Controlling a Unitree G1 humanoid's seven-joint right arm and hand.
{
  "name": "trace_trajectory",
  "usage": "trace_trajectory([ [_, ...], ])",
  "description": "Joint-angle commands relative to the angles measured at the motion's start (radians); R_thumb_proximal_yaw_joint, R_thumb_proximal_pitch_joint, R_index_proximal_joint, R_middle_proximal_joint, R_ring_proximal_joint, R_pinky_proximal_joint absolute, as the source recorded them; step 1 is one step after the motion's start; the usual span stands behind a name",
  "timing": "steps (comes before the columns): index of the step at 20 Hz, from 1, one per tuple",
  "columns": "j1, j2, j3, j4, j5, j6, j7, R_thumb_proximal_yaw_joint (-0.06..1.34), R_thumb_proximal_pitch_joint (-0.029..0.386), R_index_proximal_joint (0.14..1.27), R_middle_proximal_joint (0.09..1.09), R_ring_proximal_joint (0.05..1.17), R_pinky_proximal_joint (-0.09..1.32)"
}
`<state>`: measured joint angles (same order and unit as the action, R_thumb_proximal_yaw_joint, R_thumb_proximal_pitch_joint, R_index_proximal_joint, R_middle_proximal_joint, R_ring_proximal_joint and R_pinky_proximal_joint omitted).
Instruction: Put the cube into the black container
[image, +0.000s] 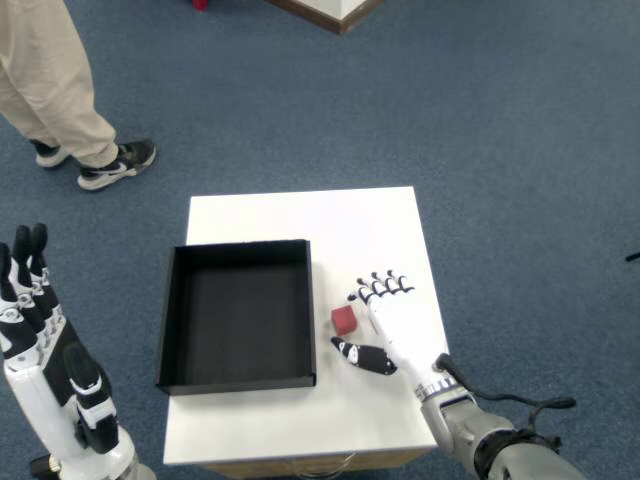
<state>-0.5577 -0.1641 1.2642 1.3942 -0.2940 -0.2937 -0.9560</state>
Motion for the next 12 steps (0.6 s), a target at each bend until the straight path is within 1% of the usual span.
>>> trace_trajectory([
  [1, -0.051, -0.009, -0.002, -0.021, 0.03, -0.002, -0.021, 0.62, 0.003, 0.54, 0.29, 0.24, 0.19],
  [12, -0.051, -0.008, 0.014, -0.026, 0.058, 0.012, 0.015, 0.6, 0.006, 0.53, 0.29, 0.24, 0.17],
])
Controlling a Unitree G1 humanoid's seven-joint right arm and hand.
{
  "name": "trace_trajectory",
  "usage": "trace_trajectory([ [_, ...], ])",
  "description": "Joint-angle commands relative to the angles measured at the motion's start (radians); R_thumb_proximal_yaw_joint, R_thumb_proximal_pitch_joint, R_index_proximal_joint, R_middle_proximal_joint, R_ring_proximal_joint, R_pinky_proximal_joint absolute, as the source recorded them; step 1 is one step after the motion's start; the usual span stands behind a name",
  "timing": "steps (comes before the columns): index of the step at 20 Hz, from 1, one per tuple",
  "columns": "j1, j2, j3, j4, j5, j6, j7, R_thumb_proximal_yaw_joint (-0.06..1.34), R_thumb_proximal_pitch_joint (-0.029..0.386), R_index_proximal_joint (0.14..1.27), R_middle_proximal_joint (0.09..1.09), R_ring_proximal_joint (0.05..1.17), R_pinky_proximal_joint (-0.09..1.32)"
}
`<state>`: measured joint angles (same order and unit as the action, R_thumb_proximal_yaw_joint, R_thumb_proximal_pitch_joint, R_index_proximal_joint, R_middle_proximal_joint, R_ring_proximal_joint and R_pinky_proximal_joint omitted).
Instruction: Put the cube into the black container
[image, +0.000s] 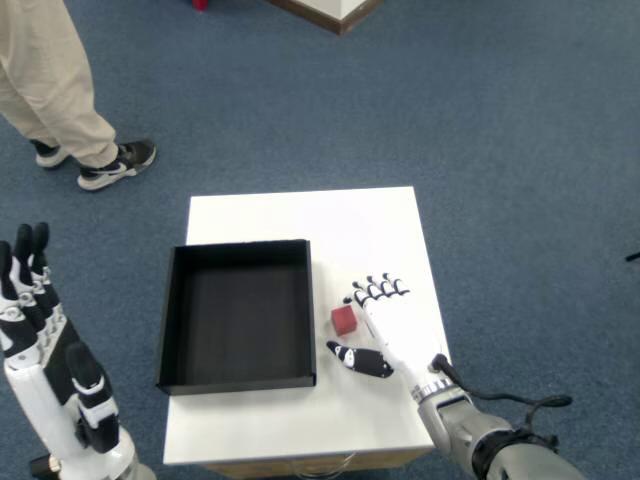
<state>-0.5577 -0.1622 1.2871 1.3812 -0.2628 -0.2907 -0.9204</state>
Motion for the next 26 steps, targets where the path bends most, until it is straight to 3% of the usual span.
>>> trace_trajectory([
  [1, -0.051, -0.01, -0.008, -0.013, 0.029, 0.009, -0.019, 0.6, 0.007, 0.53, 0.29, 0.24, 0.17],
  [8, -0.049, -0.01, 0.004, -0.007, 0.035, -0.002, -0.027, 0.64, 0.029, 0.59, 0.29, 0.24, 0.16],
  [12, -0.045, -0.009, 0.009, 0.006, 0.037, -0.013, -0.036, 0.76, 0.079, 0.64, 0.3, 0.25, 0.18],
  [18, -0.041, -0.009, 0.009, 0.023, 0.047, -0.021, -0.035, 0.82, 0.105, 0.7, 0.32, 0.27, 0.2],
  [26, -0.041, -0.009, 0.017, 0.024, 0.052, -0.03, -0.058, 0.92, 0.139, 0.91, 0.35, 0.28, 0.19],
])
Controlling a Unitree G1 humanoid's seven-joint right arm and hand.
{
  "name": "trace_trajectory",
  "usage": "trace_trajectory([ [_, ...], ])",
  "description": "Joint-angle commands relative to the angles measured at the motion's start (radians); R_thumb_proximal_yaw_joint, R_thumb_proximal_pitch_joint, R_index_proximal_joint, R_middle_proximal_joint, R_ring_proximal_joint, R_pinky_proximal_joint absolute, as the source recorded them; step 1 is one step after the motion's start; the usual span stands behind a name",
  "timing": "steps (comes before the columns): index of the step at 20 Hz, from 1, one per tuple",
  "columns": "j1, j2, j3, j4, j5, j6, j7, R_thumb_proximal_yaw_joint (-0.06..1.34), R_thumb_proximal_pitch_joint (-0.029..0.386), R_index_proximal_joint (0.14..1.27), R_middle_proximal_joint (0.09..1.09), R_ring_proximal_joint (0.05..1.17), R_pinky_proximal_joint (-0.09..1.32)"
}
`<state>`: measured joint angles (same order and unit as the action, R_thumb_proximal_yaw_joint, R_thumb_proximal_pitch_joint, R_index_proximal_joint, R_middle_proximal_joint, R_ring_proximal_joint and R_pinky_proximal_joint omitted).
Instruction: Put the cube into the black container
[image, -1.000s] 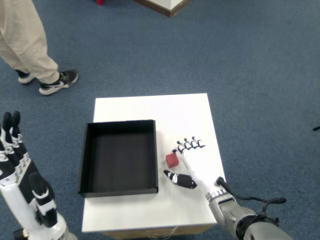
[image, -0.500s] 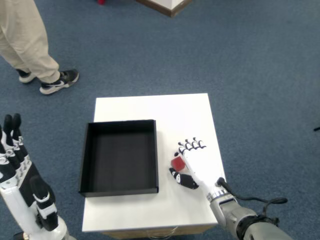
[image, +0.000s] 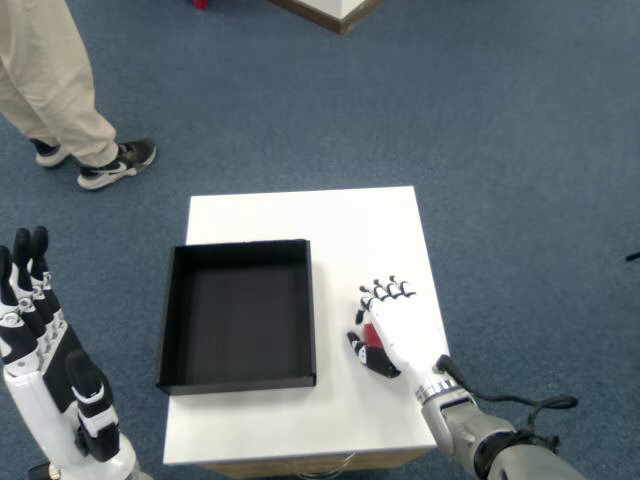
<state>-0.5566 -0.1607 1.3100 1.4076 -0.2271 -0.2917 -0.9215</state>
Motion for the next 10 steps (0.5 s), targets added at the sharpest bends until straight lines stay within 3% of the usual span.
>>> trace_trajectory([
  [1, -0.042, -0.01, -0.006, -0.002, 0.017, -0.031, -0.061, 0.98, 0.146, 0.96, 0.35, 0.27, 0.19],
  [3, -0.042, -0.01, -0.007, -0.004, 0.022, -0.039, -0.069, 1.11, 0.162, 1.05, 0.36, 0.28, 0.2],
  [5, -0.039, -0.01, -0.008, -0.006, 0.028, -0.049, -0.074, 1.15, 0.171, 1.07, 0.37, 0.28, 0.2],
  [6, -0.038, -0.01, -0.009, -0.006, 0.032, -0.052, -0.074, 1.14, 0.169, 0.95, 0.37, 0.28, 0.2],
  [7, -0.037, -0.011, -0.01, -0.003, 0.035, -0.053, -0.071, 1.04, 0.156, 0.74, 0.37, 0.29, 0.21],
  [8, -0.037, -0.011, -0.01, 0.001, 0.037, -0.053, -0.067, 0.95, 0.143, 0.62, 0.36, 0.29, 0.22],
  [10, -0.039, -0.011, -0.007, 0.012, 0.037, -0.041, -0.061, 0.85, 0.126, 0.55, 0.34, 0.28, 0.22],
])
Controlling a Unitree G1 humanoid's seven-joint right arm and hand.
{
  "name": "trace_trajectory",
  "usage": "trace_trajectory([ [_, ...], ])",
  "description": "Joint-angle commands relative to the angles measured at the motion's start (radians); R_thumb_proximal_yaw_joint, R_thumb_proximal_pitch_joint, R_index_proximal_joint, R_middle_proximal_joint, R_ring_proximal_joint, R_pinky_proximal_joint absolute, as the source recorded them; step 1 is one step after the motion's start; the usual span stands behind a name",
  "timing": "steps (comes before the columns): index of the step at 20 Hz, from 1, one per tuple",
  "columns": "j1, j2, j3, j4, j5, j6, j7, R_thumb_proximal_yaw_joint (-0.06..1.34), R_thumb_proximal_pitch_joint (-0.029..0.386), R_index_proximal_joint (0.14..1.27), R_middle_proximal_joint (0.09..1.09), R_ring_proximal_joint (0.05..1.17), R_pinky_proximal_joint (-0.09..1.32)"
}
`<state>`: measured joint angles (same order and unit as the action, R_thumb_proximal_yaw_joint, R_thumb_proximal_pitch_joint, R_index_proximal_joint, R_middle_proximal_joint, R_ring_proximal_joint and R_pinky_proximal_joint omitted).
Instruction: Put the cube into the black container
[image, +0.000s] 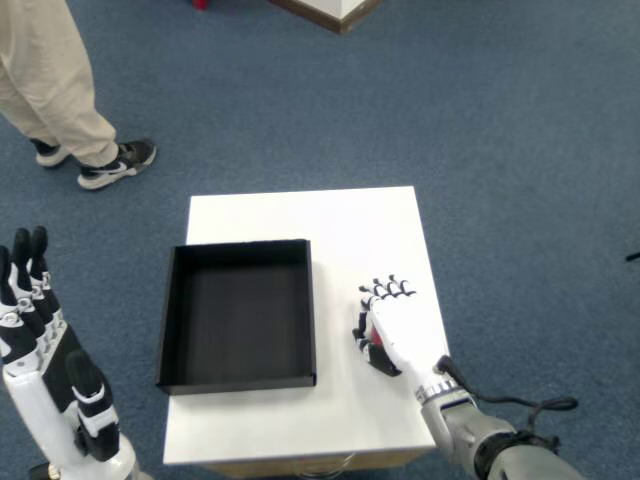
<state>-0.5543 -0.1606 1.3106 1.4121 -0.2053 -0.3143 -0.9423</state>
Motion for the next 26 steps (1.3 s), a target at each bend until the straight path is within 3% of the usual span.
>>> trace_trajectory([
  [1, -0.042, -0.011, -0.005, 0.01, 0.014, -0.009, -0.04, 0.84, 0.121, 0.56, 0.34, 0.28, 0.22],
  [5, -0.035, -0.013, -0.008, 0.027, 0.017, 0.006, -0.035, 0.8, 0.049, 0.56, 0.33, 0.28, 0.23],
  [13, -0.005, -0.053, -0.03, 0.024, 0.032, -0.073, -0.126, 0.64, 0.017, 0.54, 0.33, 0.28, 0.21],
  [18, 0.025, -0.089, -0.045, 0.027, 0.044, -0.114, -0.151, 0.64, -0.003, 0.53, 0.32, 0.27, 0.21],
  [26, 0.045, -0.101, -0.061, 0.036, 0.059, -0.112, -0.135, 0.66, -0.015, 0.51, 0.31, 0.27, 0.19],
])
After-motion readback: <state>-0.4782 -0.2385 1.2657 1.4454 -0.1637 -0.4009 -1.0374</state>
